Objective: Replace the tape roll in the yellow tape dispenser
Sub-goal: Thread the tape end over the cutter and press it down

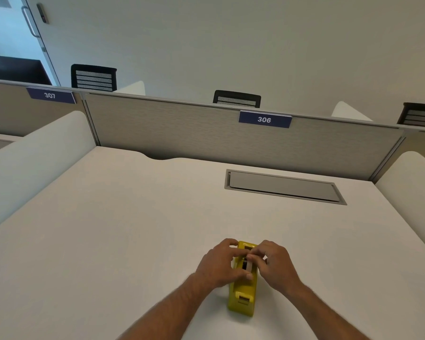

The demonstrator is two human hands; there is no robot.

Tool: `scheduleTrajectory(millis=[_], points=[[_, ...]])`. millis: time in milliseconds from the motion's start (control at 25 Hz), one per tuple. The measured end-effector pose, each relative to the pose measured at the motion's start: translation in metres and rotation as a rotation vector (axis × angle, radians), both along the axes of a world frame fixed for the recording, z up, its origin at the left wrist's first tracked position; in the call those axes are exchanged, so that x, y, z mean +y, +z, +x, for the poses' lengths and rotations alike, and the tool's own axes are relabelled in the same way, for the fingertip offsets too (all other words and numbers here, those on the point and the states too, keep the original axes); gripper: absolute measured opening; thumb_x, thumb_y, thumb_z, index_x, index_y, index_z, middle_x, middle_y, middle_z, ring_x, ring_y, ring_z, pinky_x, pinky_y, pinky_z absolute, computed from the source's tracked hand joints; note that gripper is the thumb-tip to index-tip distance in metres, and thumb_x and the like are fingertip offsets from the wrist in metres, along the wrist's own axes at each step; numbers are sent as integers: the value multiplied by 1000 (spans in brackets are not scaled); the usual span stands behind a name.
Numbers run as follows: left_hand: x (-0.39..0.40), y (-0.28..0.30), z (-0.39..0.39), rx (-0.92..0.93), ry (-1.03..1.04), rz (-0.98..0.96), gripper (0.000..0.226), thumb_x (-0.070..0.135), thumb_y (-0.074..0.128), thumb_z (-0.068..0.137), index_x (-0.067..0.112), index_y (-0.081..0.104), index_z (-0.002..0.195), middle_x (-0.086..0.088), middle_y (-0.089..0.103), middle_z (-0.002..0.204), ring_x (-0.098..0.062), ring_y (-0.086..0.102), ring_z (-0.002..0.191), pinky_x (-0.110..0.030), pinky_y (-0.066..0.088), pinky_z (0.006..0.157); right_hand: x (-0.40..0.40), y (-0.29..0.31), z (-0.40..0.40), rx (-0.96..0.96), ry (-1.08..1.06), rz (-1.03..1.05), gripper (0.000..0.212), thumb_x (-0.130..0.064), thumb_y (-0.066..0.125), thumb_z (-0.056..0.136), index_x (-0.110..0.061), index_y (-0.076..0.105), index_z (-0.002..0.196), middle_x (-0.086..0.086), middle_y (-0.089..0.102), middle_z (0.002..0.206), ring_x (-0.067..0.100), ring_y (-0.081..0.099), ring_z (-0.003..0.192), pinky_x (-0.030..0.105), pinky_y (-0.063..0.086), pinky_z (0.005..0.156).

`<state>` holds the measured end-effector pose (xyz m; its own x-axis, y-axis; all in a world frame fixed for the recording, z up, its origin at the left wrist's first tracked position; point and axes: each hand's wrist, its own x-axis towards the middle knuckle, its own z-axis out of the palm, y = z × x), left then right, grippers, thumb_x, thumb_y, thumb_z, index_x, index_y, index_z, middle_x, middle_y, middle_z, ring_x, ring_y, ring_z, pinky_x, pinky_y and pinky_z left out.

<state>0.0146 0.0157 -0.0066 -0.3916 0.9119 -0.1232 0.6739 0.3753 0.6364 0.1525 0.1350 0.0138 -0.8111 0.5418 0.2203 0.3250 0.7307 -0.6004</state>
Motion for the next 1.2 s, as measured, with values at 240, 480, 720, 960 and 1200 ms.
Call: scheduleTrajectory(millis=[240,480,720,960,1200], points=[[-8,2,-16,84,-124,-146,104,63,78,64,42,22,149,14,27,158,-16,41,136,-43,40,109,-9,-3,6,49,4,53,11,-14,75,82,-21,69,76,-9,61,73,8,55,70,28,50,61],[-9,7,-18,118,-179,-206,102,58,78,68,41,20,150,9,33,157,-18,35,140,-43,37,110,-24,-13,16,46,18,57,11,-16,75,83,-23,68,77,-11,61,75,7,54,72,25,48,61],[-10,12,-13,162,-165,-238,101,55,78,70,42,18,150,4,42,152,-22,38,138,-43,38,106,-34,-21,26,46,-33,-30,11,-20,75,82,-26,69,75,-16,61,74,9,58,71,30,51,62],[-10,16,-7,205,-139,-254,100,58,77,70,42,18,150,1,48,147,-25,44,133,-43,42,100,-43,-23,35,45,-18,-38,19,-19,77,81,-31,66,72,-19,58,70,5,55,71,9,40,68],[-11,18,-4,231,-121,-259,101,61,76,69,40,20,150,0,50,145,-25,47,130,-43,44,98,-50,-19,41,57,18,-49,12,-18,77,82,-25,69,76,-21,57,72,2,53,71,9,40,63]])
